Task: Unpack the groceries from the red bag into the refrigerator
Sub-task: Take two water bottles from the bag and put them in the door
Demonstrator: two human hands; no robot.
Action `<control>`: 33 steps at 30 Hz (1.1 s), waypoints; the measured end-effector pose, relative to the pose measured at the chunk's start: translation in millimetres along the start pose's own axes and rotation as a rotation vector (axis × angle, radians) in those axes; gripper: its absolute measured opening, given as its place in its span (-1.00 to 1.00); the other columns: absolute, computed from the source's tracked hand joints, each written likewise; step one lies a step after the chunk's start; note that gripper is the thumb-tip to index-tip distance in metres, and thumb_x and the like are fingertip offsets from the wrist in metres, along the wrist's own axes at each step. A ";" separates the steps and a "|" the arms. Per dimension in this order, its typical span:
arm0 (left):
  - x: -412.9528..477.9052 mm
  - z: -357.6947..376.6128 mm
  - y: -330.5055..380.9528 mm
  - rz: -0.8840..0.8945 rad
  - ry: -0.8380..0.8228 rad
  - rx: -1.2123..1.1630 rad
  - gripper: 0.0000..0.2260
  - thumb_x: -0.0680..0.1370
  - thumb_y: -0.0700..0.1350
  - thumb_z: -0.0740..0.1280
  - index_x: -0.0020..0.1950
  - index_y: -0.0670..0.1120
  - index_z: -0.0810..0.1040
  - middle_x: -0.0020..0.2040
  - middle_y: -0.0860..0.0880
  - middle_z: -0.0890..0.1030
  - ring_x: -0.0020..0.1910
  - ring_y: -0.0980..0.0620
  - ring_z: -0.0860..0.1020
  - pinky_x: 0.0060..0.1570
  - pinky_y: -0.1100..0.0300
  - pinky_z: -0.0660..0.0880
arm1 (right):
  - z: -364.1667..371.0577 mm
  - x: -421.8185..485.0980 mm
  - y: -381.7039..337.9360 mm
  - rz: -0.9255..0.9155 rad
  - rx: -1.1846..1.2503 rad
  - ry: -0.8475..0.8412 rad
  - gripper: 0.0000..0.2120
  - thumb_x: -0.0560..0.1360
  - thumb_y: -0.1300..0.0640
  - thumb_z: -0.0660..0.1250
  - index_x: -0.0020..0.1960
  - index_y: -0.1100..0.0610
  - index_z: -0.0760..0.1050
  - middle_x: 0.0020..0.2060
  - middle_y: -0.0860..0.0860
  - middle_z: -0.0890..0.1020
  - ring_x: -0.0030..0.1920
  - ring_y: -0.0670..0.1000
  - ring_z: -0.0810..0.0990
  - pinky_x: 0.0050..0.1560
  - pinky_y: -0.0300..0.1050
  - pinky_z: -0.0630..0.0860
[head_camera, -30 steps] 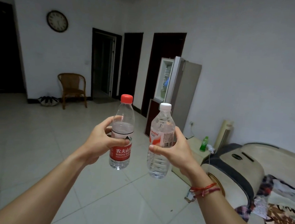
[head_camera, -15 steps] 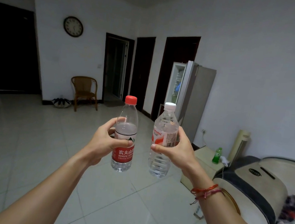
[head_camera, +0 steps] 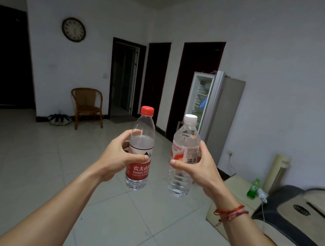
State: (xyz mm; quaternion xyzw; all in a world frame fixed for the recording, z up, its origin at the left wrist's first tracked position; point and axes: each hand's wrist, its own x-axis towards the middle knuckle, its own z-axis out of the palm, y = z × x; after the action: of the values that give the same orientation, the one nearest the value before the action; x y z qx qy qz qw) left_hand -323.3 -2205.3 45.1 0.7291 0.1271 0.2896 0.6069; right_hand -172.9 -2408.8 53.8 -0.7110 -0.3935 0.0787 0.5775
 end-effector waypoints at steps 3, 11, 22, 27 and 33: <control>41.1 -11.5 -12.7 -0.004 0.000 0.008 -0.30 0.22 -0.13 0.62 0.30 0.19 0.48 0.17 -0.05 0.63 0.14 -0.08 0.60 0.11 -0.09 0.58 | 9.7 39.3 12.9 0.015 0.010 0.013 -0.35 0.27 0.07 0.69 0.22 -0.19 0.43 0.03 -0.12 0.70 0.00 -0.18 0.69 0.07 -0.13 0.58; 138.7 -23.3 -47.7 -0.013 -0.010 -0.005 -0.35 0.35 -0.29 0.57 0.34 0.11 0.47 0.13 0.01 0.62 0.08 0.00 0.61 -0.06 0.08 0.56 | 29.8 140.1 53.9 0.035 0.003 0.035 -0.36 0.26 0.09 0.69 0.17 -0.23 0.43 -0.02 -0.16 0.71 -0.02 -0.16 0.70 0.10 -0.09 0.59; 329.6 -22.9 -113.5 -0.030 0.056 0.012 -0.33 0.32 -0.27 0.59 0.34 0.12 0.47 0.18 -0.01 0.62 0.14 -0.04 0.59 0.03 -0.01 0.55 | 26.6 326.7 138.8 0.048 0.003 0.013 -0.39 0.27 0.07 0.68 0.15 -0.23 0.42 0.00 -0.11 0.70 -0.02 -0.16 0.69 0.03 -0.16 0.57; 414.8 -13.9 -127.2 -0.025 0.046 0.029 -0.35 0.33 -0.31 0.57 0.33 0.08 0.48 0.10 0.07 0.63 0.08 0.07 0.60 -0.04 0.09 0.55 | 17.9 412.9 162.8 0.048 -0.003 0.003 -0.39 0.25 0.08 0.68 0.08 -0.30 0.39 -0.03 -0.15 0.68 -0.05 -0.20 0.68 -0.05 -0.23 0.53; 503.9 -15.7 -151.6 -0.023 0.047 0.013 -0.35 0.31 -0.29 0.59 0.30 0.11 0.51 0.12 0.04 0.66 0.12 0.01 0.62 0.08 0.00 0.58 | 17.0 492.3 200.1 0.069 -0.030 0.009 -0.38 0.22 0.07 0.68 0.06 -0.30 0.41 -0.04 -0.15 0.69 -0.02 -0.12 0.69 0.07 -0.07 0.60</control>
State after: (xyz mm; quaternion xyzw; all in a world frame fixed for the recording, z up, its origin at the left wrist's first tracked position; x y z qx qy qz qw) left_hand 95.9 -1887.0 36.3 0.7245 0.1517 0.2990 0.6022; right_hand 245.0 -2080.3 40.3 -0.7331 -0.3672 0.0897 0.5654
